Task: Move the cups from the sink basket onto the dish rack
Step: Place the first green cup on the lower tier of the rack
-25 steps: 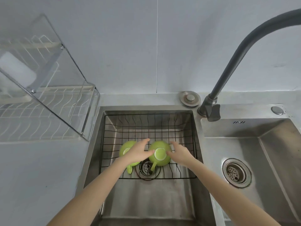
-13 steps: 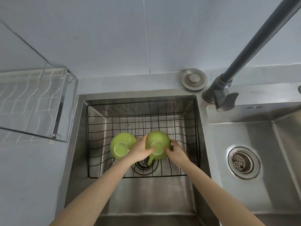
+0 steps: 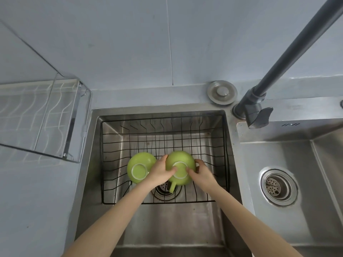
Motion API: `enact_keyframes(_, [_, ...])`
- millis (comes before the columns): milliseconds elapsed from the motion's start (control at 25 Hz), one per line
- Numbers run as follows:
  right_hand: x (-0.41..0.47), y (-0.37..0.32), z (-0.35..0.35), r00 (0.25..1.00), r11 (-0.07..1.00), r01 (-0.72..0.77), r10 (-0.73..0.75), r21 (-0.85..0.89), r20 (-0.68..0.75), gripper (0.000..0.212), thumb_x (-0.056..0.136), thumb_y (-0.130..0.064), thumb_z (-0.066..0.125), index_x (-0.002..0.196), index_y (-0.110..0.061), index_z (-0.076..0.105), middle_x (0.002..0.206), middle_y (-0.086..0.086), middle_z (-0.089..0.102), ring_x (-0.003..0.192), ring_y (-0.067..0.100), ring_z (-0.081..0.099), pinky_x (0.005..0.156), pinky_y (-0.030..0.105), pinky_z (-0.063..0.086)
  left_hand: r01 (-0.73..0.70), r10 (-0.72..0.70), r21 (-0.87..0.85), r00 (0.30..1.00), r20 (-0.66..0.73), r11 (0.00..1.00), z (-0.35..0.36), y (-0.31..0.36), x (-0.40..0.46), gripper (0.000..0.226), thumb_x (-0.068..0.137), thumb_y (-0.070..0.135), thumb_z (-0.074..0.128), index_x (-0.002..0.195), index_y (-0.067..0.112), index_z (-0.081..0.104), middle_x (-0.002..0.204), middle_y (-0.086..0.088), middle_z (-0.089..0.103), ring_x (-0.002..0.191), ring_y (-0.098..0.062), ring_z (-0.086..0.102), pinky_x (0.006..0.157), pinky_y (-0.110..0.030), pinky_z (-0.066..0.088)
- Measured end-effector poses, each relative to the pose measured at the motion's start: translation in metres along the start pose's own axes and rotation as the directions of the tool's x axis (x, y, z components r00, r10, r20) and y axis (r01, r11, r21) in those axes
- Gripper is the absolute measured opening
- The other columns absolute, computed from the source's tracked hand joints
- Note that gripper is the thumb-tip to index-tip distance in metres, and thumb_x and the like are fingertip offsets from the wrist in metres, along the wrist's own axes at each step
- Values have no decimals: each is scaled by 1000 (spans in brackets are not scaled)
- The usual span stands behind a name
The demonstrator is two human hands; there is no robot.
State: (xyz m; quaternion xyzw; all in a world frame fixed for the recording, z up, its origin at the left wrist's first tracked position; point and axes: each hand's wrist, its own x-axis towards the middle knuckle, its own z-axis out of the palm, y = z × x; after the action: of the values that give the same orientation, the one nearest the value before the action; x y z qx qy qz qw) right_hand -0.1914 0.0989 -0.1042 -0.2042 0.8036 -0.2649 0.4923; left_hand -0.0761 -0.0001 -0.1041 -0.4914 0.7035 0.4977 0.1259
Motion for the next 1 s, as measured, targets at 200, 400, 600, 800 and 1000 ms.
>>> enact_keyframes(200, [-29, -11, -10, 999, 998, 39, -40, -52, -28, 55, 88, -37, 51, 136, -15, 35, 124, 13, 56, 113, 28, 52, 88, 32, 43, -37, 40, -110, 999, 22, 993, -15, -2, -29, 63, 88, 34, 48, 141, 17, 20, 147, -5, 32, 119, -18, 43, 91, -29, 47])
enact_keyframes(400, [-70, -27, -13, 992, 991, 115, -118, -72, -49, 54, 88, -39, 51, 135, -17, 37, 127, 15, 52, 117, 27, 49, 91, 31, 41, -93, 95, -144, 995, 8, 985, -26, -8, -74, 61, 87, 23, 50, 141, 21, 20, 137, -6, 40, 91, -12, 54, 66, -19, 51])
enact_keyframes(600, [-111, -41, 2, 977, 977, 182, -192, -111, -92, 53, 89, -42, 48, 134, -17, 40, 130, 15, 51, 120, 28, 47, 97, 33, 39, -208, 209, -61, 978, 10, 976, -40, -21, -124, 81, 81, 16, 61, 143, 17, 10, 133, -14, 42, 95, -22, 59, 80, -24, 49])
enact_keyframes(800, [-152, -60, 41, 953, 960, 251, -267, -122, -141, 50, 89, -41, 47, 133, -18, 42, 132, 13, 42, 118, 27, 47, 89, 27, 35, -347, 347, 20, 934, -86, 938, -53, -52, -173, 87, 72, 23, 72, 140, 18, 17, 127, -8, 36, 115, -24, 45, 101, -32, 39])
enact_keyframes(1000, [-184, -83, 91, 913, 917, 360, -384, -172, -140, 59, 87, -41, 51, 138, -20, 33, 138, 8, 38, 124, 32, 39, 106, 43, 36, -383, 384, 47, 898, -214, 922, -83, -90, -205, 90, 68, 27, 75, 139, 22, 19, 120, -5, 34, 101, -13, 43, 90, -17, 33])
